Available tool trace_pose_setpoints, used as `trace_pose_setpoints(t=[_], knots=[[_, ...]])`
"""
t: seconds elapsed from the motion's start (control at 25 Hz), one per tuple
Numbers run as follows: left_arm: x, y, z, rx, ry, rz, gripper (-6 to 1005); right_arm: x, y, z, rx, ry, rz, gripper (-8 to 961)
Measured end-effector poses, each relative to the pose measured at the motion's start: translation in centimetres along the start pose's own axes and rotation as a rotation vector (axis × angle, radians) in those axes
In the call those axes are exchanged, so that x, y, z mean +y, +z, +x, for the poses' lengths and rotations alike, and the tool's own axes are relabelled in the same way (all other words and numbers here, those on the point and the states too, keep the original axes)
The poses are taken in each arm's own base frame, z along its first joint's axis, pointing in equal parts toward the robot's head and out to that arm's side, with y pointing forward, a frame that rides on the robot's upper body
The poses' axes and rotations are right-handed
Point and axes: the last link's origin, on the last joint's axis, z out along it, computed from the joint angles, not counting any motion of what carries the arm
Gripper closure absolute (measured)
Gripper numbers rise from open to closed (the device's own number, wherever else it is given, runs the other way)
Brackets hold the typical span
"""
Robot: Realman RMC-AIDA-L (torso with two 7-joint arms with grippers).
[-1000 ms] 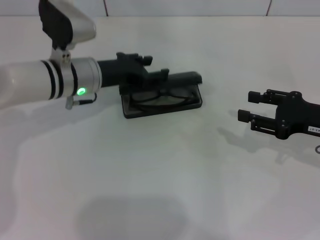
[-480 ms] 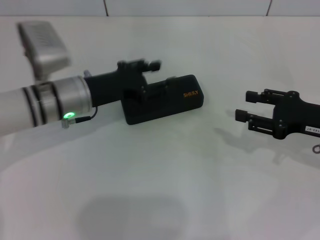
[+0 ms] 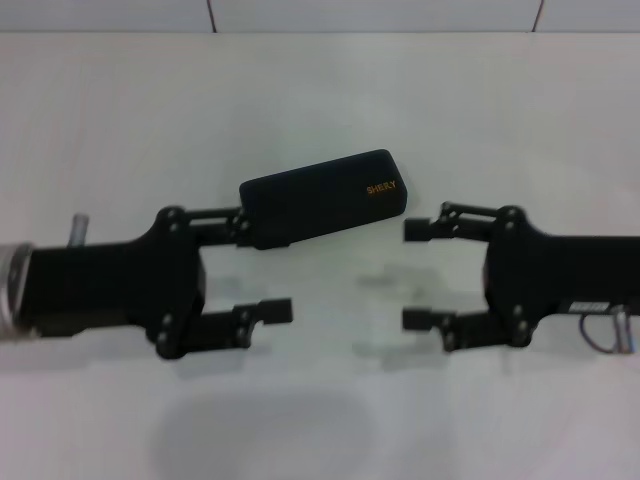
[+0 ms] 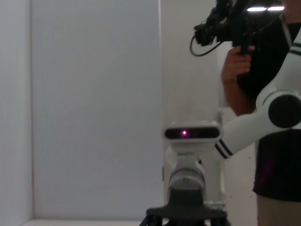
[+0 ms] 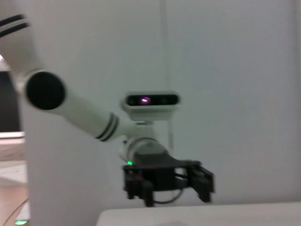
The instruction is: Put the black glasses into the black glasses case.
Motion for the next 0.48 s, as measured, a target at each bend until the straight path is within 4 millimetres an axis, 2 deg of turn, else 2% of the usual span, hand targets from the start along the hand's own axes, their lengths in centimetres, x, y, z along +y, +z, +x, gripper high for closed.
trace_pose_setpoints(t=[0.12, 0.4, 0.48], knots=[[1.0, -0.8, -0.8, -0.001, -0.013, 0.033, 377, 0.5, 1.0, 0.1, -0.005, -0.051, -0.055, 148], [1.6, -0.7, -1.1, 0.026, -0.048, 0.056, 369, 0.9, 1.7, 0.0, -0.032, -0.1, -0.071, 153], [1.7, -0.5, -1.2, 0.032, -0.048, 0.056, 313, 0.9, 1.7, 0.1, -0.034, -0.097, -0.067, 153]])
